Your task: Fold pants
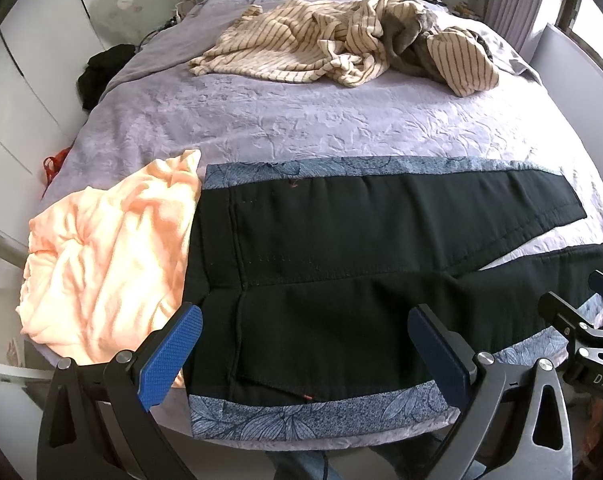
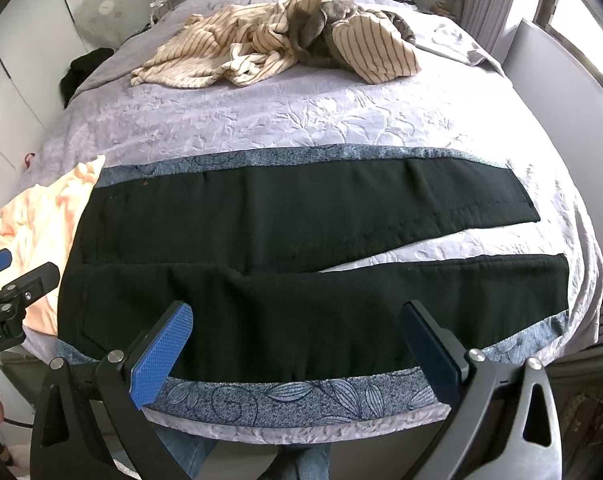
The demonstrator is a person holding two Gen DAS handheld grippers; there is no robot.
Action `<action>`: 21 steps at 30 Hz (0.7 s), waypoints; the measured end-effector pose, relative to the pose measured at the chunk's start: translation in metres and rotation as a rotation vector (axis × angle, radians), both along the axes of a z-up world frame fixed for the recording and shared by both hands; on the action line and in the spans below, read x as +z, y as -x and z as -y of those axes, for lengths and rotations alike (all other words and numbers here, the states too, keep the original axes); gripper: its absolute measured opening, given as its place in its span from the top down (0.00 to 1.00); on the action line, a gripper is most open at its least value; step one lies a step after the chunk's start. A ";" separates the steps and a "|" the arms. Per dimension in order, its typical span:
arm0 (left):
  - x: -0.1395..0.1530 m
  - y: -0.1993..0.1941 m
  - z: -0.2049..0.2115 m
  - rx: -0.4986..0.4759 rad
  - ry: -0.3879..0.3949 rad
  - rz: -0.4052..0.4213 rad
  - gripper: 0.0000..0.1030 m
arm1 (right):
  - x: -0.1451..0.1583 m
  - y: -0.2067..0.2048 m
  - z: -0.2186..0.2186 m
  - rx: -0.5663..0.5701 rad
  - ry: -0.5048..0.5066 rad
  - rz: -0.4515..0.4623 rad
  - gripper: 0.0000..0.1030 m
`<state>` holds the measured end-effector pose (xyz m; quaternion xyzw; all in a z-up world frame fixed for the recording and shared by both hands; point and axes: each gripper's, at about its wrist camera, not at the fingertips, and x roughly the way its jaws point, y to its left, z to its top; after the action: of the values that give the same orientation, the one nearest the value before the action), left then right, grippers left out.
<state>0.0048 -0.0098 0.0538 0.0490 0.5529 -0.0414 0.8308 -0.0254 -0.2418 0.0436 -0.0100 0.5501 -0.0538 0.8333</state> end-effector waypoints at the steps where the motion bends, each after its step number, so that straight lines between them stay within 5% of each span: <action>1: 0.000 0.000 0.000 0.002 -0.001 0.000 0.00 | 0.000 -0.001 0.000 0.002 -0.001 0.000 0.00; 21: 0.000 0.016 0.037 0.068 -0.032 -0.008 0.00 | -0.008 0.000 0.037 0.060 -0.049 -0.016 0.00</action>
<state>-0.0117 -0.0469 0.0539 0.0434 0.5581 -0.0044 0.8286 -0.0250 -0.2784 0.0352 -0.0065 0.5573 -0.0150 0.8301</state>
